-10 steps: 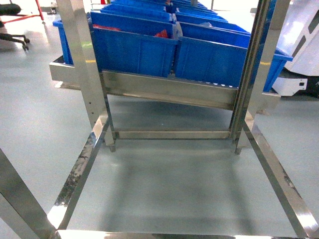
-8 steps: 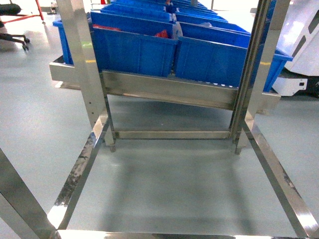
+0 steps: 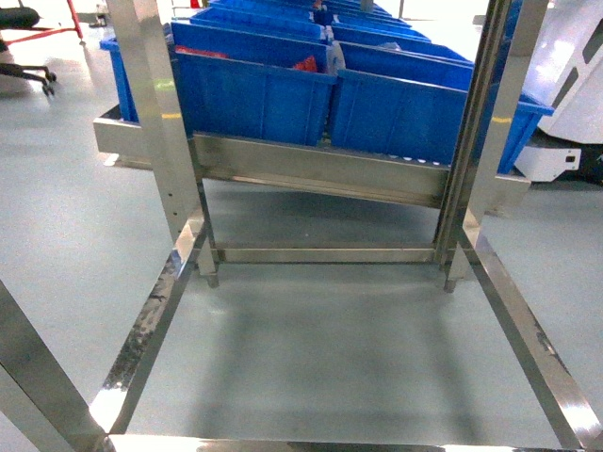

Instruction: Pick capacitor and pack into box

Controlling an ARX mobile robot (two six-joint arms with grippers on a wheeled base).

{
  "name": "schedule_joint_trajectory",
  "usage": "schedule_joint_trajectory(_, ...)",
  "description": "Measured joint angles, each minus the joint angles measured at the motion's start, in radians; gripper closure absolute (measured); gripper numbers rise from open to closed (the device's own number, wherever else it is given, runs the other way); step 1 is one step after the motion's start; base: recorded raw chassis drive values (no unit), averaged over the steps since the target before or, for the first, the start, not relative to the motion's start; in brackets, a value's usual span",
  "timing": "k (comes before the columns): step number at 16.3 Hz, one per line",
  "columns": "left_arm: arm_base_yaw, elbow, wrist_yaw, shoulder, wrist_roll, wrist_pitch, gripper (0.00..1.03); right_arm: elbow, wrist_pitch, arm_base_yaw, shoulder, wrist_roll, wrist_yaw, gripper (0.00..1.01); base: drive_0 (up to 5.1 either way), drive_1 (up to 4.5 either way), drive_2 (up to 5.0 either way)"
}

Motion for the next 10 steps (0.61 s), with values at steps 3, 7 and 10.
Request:
schedule_joint_trajectory(3, 0.0, 0.0, 0.0, 0.0, 0.0, 0.0, 0.05, 0.0, 0.0, 0.0, 0.0, 0.0, 0.0, 0.03, 0.0, 0.0, 0.0)
schedule_joint_trajectory(7, 0.0, 0.0, 0.0, 0.0, 0.0, 0.0, 0.05, 0.0, 0.0, 0.0, 0.0, 0.0, 0.0, 0.03, 0.0, 0.0, 0.0)
schedule_joint_trajectory(10, 0.0, 0.0, 0.0, 0.0, 0.0, 0.0, 0.05, 0.0, 0.0, 0.0, 0.0, 0.0, 0.0, 0.03, 0.0, 0.0, 0.0)
